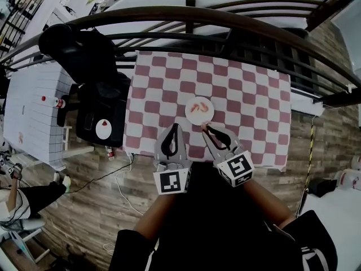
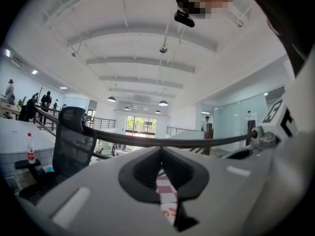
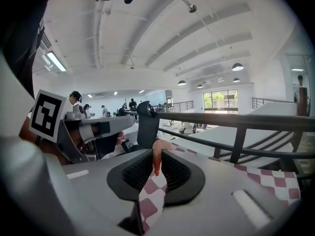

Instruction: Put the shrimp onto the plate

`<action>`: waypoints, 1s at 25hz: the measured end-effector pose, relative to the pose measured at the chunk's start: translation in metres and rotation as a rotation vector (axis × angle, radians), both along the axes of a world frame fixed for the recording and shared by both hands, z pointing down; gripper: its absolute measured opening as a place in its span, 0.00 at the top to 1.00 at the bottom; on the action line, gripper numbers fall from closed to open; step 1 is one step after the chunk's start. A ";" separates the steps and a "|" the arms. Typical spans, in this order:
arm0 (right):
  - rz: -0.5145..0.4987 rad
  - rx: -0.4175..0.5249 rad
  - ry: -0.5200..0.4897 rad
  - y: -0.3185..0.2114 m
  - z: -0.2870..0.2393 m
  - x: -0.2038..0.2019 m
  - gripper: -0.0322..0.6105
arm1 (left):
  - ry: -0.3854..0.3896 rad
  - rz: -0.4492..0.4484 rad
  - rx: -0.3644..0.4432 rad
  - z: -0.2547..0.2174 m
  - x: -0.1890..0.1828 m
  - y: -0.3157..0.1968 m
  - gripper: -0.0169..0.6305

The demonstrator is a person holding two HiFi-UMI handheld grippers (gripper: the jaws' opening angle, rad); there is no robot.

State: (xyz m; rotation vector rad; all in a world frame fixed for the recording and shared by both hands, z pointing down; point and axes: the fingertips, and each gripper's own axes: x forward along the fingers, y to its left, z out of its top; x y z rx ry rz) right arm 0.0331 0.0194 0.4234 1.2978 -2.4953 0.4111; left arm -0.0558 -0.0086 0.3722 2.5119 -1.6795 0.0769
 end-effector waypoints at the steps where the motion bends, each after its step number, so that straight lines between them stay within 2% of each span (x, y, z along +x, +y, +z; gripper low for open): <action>1: -0.012 -0.015 0.000 -0.002 0.004 -0.002 0.86 | 0.003 -0.007 0.000 0.002 -0.001 0.000 0.96; 5: -0.039 -0.049 0.013 -0.013 0.020 -0.008 0.86 | 0.009 -0.029 -0.017 0.009 -0.003 -0.007 0.96; 16: -0.039 -0.096 0.090 -0.037 0.065 -0.005 0.86 | 0.003 0.008 -0.045 0.024 0.007 -0.018 0.96; 25: -0.067 -0.155 0.121 -0.042 0.107 -0.005 0.87 | -0.016 -0.002 -0.060 0.035 0.007 -0.021 0.96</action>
